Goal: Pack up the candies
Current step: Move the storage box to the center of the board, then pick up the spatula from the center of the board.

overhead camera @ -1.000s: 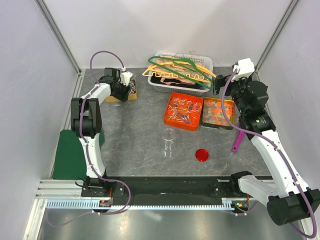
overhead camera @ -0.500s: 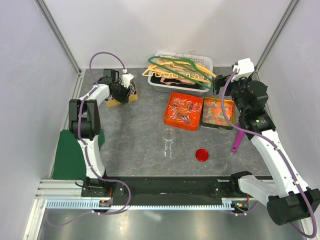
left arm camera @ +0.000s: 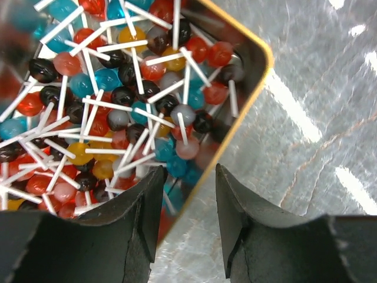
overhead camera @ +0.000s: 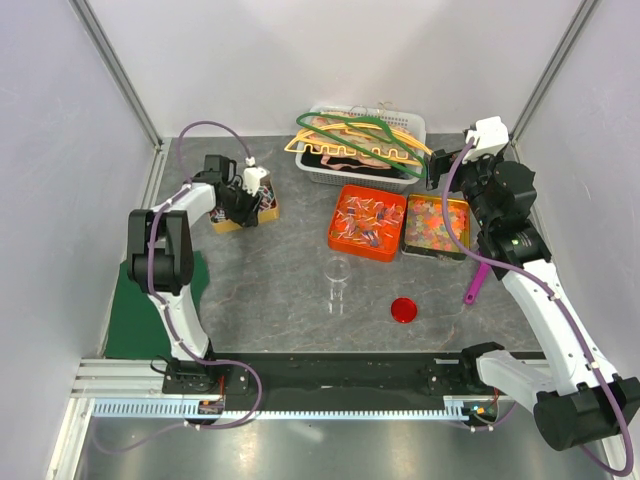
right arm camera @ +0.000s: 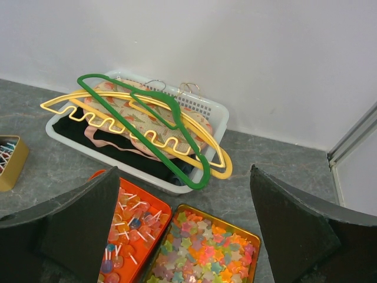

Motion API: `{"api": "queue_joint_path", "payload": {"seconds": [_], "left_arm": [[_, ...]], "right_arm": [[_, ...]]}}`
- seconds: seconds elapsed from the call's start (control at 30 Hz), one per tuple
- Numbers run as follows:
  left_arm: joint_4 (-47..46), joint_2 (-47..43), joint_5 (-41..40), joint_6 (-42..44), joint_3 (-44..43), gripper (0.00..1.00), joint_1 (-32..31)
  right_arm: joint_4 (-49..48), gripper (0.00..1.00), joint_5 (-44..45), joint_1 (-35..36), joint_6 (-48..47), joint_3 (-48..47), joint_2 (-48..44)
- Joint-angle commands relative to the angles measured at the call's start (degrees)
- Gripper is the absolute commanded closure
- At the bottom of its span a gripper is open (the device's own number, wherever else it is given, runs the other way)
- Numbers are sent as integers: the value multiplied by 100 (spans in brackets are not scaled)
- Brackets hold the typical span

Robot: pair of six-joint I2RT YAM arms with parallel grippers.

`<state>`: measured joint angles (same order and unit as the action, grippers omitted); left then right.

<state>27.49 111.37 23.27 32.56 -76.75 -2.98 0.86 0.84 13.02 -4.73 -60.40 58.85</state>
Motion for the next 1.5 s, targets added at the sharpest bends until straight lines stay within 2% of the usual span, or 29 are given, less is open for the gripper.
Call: {"api": "queue_joint_path", "payload": {"seconds": [0.0, 0.37, 0.53, 0.63, 0.67, 0.77, 0.83, 0.9, 1.0, 1.1, 1.17, 1.2, 1.3, 1.4, 1.47], "left_arm": [[187, -291, 257, 269, 371, 53, -9], [178, -1267, 468, 576, 1381, 52, -88], [126, -1399, 538, 489, 1479, 48, -88], [222, -1644, 696, 366, 1295, 40, -88], [266, -1732, 749, 339, 1233, 35, -88], [494, -2110, 977, 243, 926, 25, -88], [573, -2321, 1136, 164, 803, 17, -80], [617, -2567, 1285, 94, 758, 14, -88], [811, -2778, 1391, 23, 653, 12, -88], [1013, -3121, 1409, 14, 661, 11, -88], [1066, -3331, 1391, 5, 767, 11, -88], [1066, -3576, 1365, -4, 810, 11, -88], [1066, -3937, 1365, -65, 968, 9, -88], [1118, -4149, 1303, -162, 978, 8, -88], [1206, -4202, 1225, -223, 952, 8, -88]], "right_arm": [[-165, 2, -67, 26, 51, 28, -102], [-165, 2, -67, 17, 60, 28, -93], [-104, 2, 169, 17, -19, -68, -14], [604, 2, 617, -27, -80, -620, 214], [843, 2, 671, -45, -202, -1031, 302], [1573, 2, 1066, -45, -545, -1421, 557], [1943, 2, 1277, -141, -677, -1352, 584], [2189, 2, 1348, -255, -705, -1194, 497], [2531, 2, 1252, -659, -792, -816, 338], [2682, 2, 823, -1510, -932, -421, 189], [2717, 4, 437, -2485, -1082, -236, 171], [2848, 4, -62, -3254, -1117, -227, 249], [3251, 6, -1274, -4408, -1372, -305, 627], [3412, 9, -1946, -4964, -1714, -70, 935], [3464, 9, -2175, -5054, -2022, 89, 1005]]}}
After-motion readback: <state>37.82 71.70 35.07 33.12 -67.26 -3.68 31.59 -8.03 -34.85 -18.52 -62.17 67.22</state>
